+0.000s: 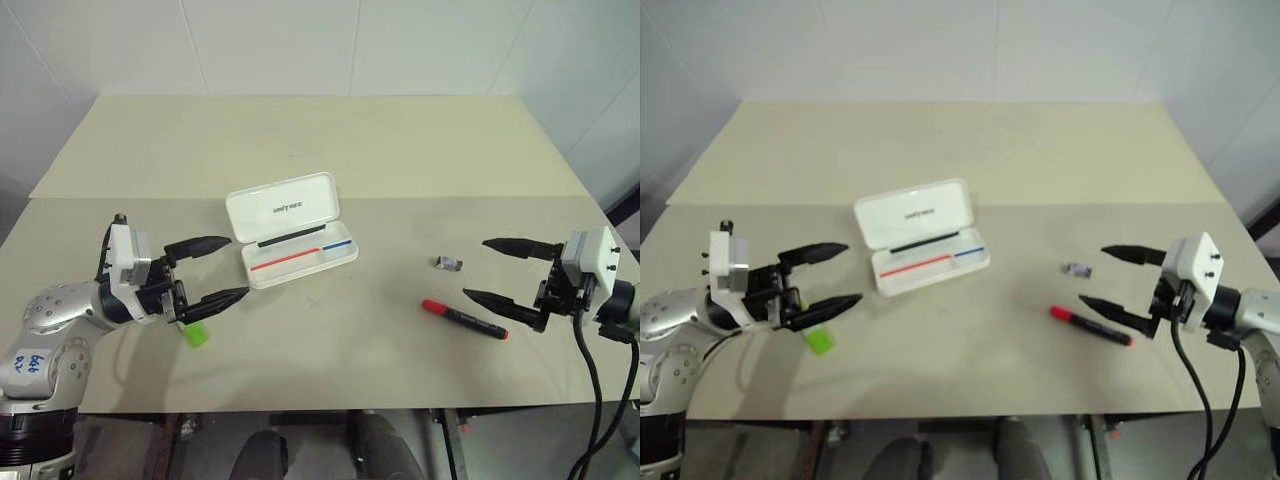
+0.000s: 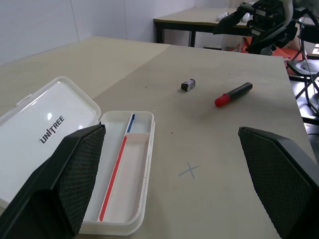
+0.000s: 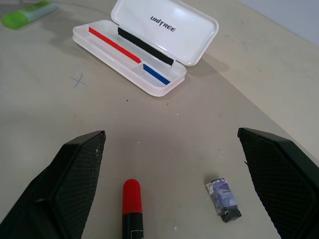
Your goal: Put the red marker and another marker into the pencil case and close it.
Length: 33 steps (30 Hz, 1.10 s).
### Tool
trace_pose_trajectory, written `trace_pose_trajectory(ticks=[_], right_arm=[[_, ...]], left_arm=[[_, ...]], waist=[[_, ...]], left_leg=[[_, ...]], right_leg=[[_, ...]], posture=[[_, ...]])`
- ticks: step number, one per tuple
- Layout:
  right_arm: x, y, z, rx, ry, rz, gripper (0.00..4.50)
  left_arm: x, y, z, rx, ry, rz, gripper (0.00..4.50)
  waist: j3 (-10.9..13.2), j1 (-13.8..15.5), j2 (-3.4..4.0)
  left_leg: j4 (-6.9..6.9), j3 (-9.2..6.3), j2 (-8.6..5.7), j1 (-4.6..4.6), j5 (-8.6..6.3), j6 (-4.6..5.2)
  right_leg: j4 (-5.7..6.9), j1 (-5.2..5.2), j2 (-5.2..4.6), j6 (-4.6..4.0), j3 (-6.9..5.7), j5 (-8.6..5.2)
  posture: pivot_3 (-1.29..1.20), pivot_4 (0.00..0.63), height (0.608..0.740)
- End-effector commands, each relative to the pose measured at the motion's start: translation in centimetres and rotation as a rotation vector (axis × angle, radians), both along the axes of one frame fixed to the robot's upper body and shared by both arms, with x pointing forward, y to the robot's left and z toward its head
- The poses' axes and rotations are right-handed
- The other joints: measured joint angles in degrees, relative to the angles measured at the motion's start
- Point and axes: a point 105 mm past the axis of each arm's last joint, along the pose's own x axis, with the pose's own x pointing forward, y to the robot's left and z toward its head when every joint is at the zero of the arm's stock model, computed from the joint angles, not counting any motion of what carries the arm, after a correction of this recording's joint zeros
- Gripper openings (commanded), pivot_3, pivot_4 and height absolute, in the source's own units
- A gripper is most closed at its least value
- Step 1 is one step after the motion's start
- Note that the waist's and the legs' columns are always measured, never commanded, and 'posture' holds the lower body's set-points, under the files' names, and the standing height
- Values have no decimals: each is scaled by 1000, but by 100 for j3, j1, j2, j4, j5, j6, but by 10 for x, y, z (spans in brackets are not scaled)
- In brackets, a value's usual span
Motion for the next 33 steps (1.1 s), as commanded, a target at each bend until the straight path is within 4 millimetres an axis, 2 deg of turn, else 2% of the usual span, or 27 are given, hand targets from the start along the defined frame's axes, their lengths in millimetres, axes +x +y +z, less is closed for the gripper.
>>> trace_pose_trajectory(ticks=[1, 7, 12, 15, 17, 20, 30, 33], right_arm=[[0, 0, 4, 0, -47, -4, 4500], [-7, 7, -5, 7, -16, 15, 4500], [2, 19, 0, 20, -56, 42, 4500], [4, 31, -1, 22, -66, 70, 4500], [4, 46, 3, 37, -82, 100, 4500], [4, 53, 11, 55, -104, 146, 4500], [3, 77, 18, 91, -162, 188, 4500], [2, 84, 20, 103, -176, 188, 4500]], left_arm=[[1, -5, 2, 18, -31, -14, 4472], [3, -7, -2, 48, -39, 7, 4472], [9, -3, -10, 136, -76, -2, 4472], [16, -1, -12, 151, -95, 11, 3864], [20, 2, -12, 152, -96, 21, 3211], [30, -12, -16, 169, -89, 17, 2176], [47, -36, -37, 232, -18, -32, 2176], [52, -34, -41, 258, -3, -31, 2176]], waist=[[0, 0, 0], [0, 5, 0], [0, -33, 0], [0, -15, 0], [0, -6, 1], [0, -1, 0], [-1, 12, -1], [-1, 7, -1]], left_leg=[[0, 0, -1, 0, 0, 0], [-1, 0, 0, -1, 0, 0], [4, 9, -1, 3, 0, 0], [8, 4, 1, 5, 2, -1], [7, -1, 2, 2, 2, -1], [8, 0, 0, -4, 1, -2], [-2, -7, -2, -15, 0, -1], [-1, -7, -3, -14, 1, -1]], right_leg=[[0, 1, -1, 0, 0, 0], [0, 0, 0, 1, 0, 1], [4, 1, -1, 3, 7, 2], [11, 1, 5, -1, 4, 2], [13, -3, 7, -4, 1, 0], [12, -8, 2, 0, 2, 2], [11, -7, -5, 9, -7, 7], [13, -7, -4, 9, -6, 7]], posture=[[0, 150, 740], [0, 150, 740], [0, 150, 740], [0, 150, 740], [0, 150, 740], [0, 150, 740], [0, 150, 740], [0, 150, 740]])
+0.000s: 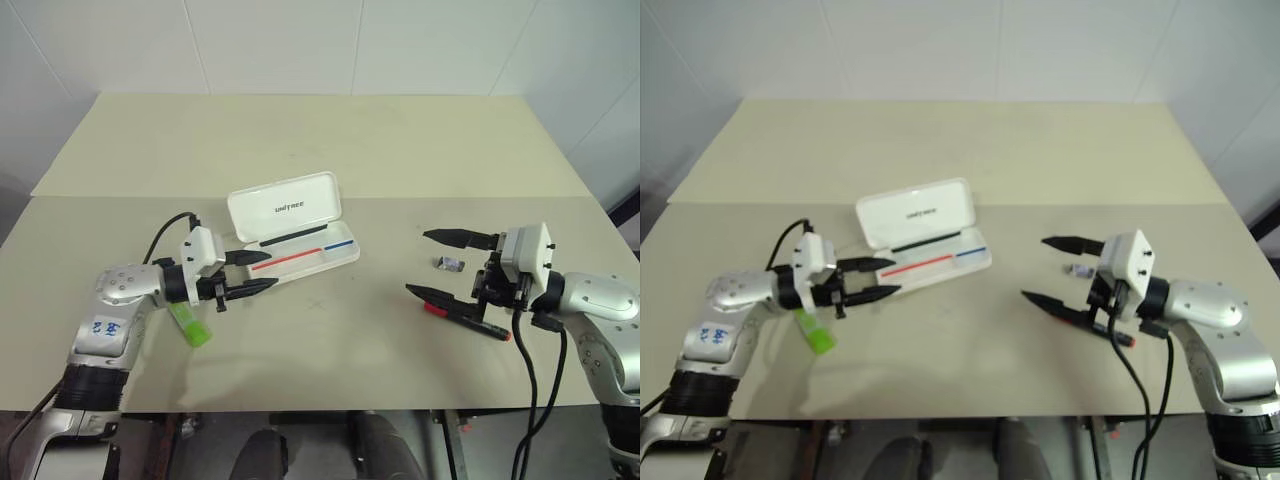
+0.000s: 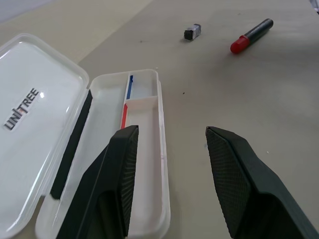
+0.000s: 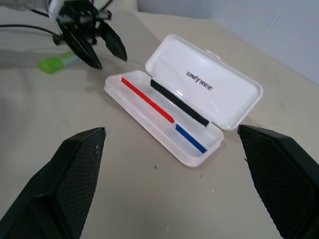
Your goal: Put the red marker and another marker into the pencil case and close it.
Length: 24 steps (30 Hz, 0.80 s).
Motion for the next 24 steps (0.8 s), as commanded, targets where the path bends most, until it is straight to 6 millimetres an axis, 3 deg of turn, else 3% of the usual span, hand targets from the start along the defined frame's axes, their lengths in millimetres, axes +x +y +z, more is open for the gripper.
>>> trace_pose_trajectory(ticks=[1, 7, 14, 24], right_arm=[[-5, 11, 11, 9, -63, 12, 4500], [-10, 16, 12, 29, -79, 1, 4500], [-15, 18, 11, 39, -89, -7, 4500], [-23, 21, 9, 29, -83, 12, 4500]], left_arm=[[4, 2, 1, 26, -6, -8, 2176], [8, -2, -7, 101, 20, -42, 2176], [13, 11, -26, 243, 93, -25, 2176], [22, 9, -26, 337, 77, -44, 2176]], waist=[[0, -14, 0], [0, -2, 0], [0, -2, 0], [0, -12, 0]], left_leg=[[0, 1, 0, 2, 0, 0], [2, 0, 1, 3, 0, 0], [3, 0, 0, 1, 0, 0], [12, 3, 0, 6, 0, 0]], right_leg=[[0, 0, 0, 0, 1, 0], [1, 0, 3, -2, -1, -1], [6, 0, 2, -2, -1, -1], [4, 1, 7, -3, 2, -2]], posture=[[0, 150, 740], [0, 150, 740], [0, 150, 740], [0, 150, 740]])
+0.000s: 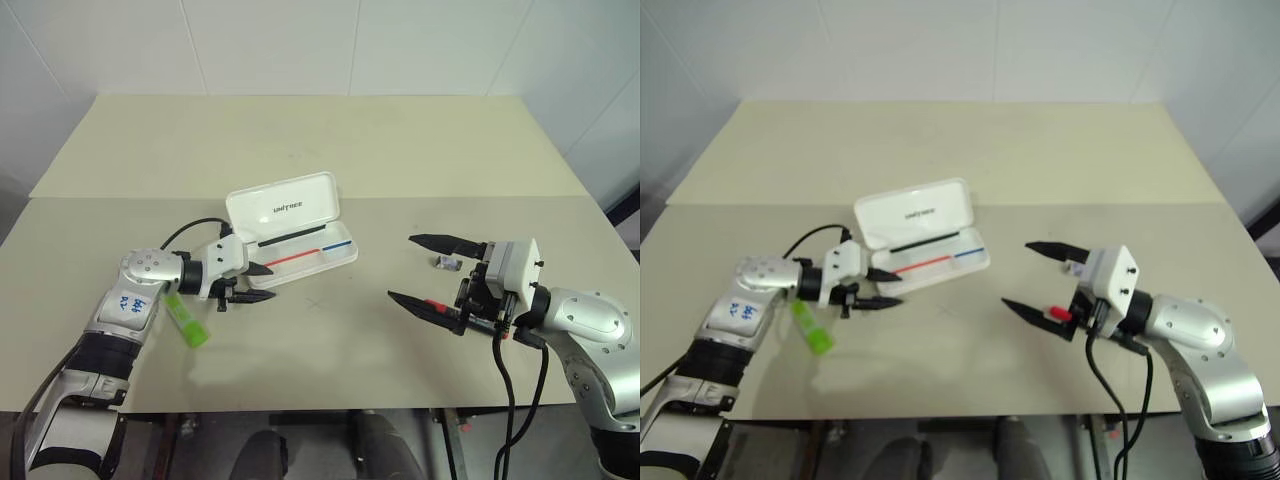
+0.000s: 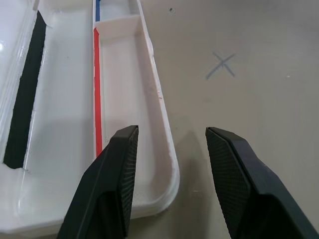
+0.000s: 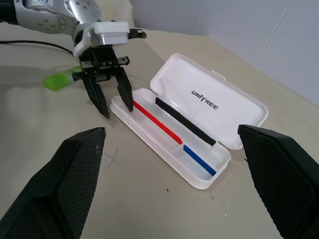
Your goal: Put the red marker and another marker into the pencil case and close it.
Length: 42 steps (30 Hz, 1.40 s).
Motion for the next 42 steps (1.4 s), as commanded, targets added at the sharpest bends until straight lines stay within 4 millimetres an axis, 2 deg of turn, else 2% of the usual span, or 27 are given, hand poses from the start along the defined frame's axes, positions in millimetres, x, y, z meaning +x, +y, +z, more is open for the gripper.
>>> trace_pose_trajectory(ticks=[1, 6, 12, 15, 20, 26, 30, 33, 42], right_arm=[[-6, 3, 12, 0, -54, 15, 4500], [-5, 5, 15, -2, -73, 22, 4500], [-2, 6, 24, -3, -111, 25, 4500], [-1, 7, 26, -1, -119, 24, 4500], [-1, 7, 28, 0, -129, 22, 4500], [-1, 8, 32, 0, -141, 21, 4500], [0, 7, 32, -2, -140, 19, 4500], [1, 6, 32, -5, -135, 18, 4500], [1, 4, 31, -14, -121, 22, 4500]], left_arm=[[0, 1, 2, 40, -10, -22, 2176], [-4, -2, 4, 98, 6, -61, 2176], [-7, -15, 13, 137, 31, -84, 2176], [-8, -15, 12, 169, 39, -87, 1610], [-9, -17, 13, 213, 25, -97, 49], [-11, -17, 10, 269, 24, -119, 19], [-14, -24, 13, 241, 15, -137, 19], [-18, -36, 22, 186, -19, -173, 19], [-48, -47, 18, 179, 10, -255, 19]], waist=[[0, 2, 0], [0, 2, 0], [0, 5, 0], [0, 8, 0], [0, 10, 0], [0, 14, 0], [0, 13, 0], [0, 22, -1], [0, -2, -1]], left_leg=[[2, 0, 0, 0, 0, 0], [7, 0, 1, -1, 0, 0], [14, -1, 0, -5, 0, 0], [14, -4, 0, -7, -1, 1], [15, -4, 0, -8, -2, 4], [34, -7, -1, -9, -3, 4], [34, -6, -1, -9, -3, 5], [35, -7, -1, -10, -3, 5], [44, -7, 3, -16, -8, 14]], right_leg=[[1, -1, 0, 0, 1, 0], [3, 0, 0, -1, 1, 0], [13, -1, 0, 0, 0, 0], [13, -1, 0, 0, 0, 0], [16, 0, 0, 0, -1, 0], [6, 3, -1, 0, -1, 0], [10, 2, 0, 0, 0, 0], [11, 1, 0, 0, 0, 0], [30, -1, 2, 1, 0, -1]], posture=[[0, 150, 740], [0, 150, 740], [0, 150, 740], [0, 150, 740], [0, 150, 740], [0, 150, 740], [0, 150, 740], [0, 150, 740], [0, 150, 740]])
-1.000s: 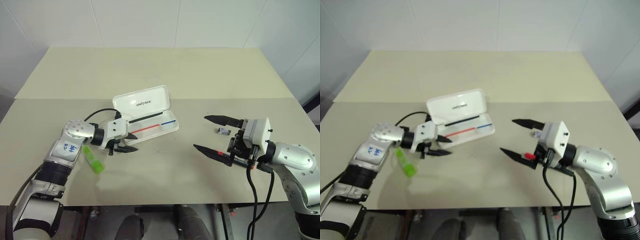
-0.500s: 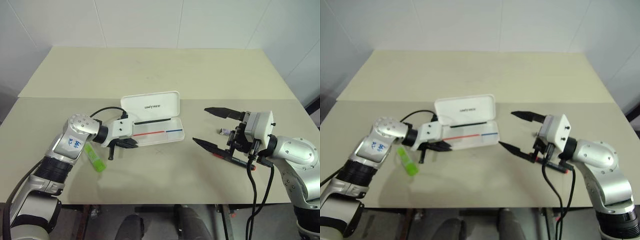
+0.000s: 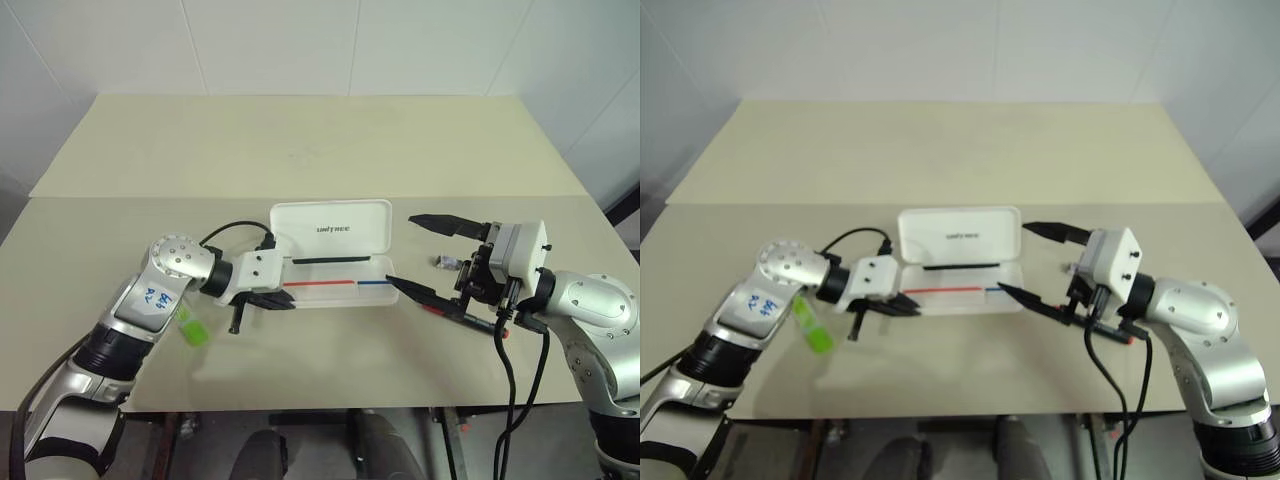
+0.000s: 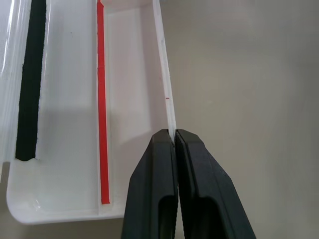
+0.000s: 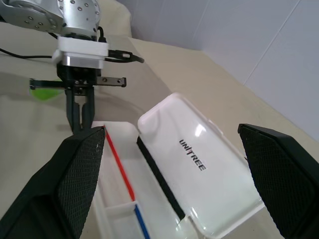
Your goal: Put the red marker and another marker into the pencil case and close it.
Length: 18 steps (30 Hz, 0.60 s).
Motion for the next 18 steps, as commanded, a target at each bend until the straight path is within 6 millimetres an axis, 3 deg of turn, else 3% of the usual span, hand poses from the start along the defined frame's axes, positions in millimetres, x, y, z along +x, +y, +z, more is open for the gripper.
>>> trace_pose_trajectory(ticks=[1, 18], right_arm=[[-4, -1, 10, -6, -38, 10, 4500], [-25, -15, -2, -90, 103, 71, 4500]], left_arm=[[-8, 0, 4, 4, -15, -18, 19], [-12, 7, -20, 51, 71, 93, 19]], waist=[[0, 11, 0], [0, 9, 0]], left_leg=[[1, -1, 0, 1, 0, 0], [13, 3, -2, 14, 0, 0]], right_leg=[[-4, 0, 1, -2, -1, -1], [-6, 11, 2, -3, 6, -3]], posture=[[0, 150, 740], [0, 150, 740]])
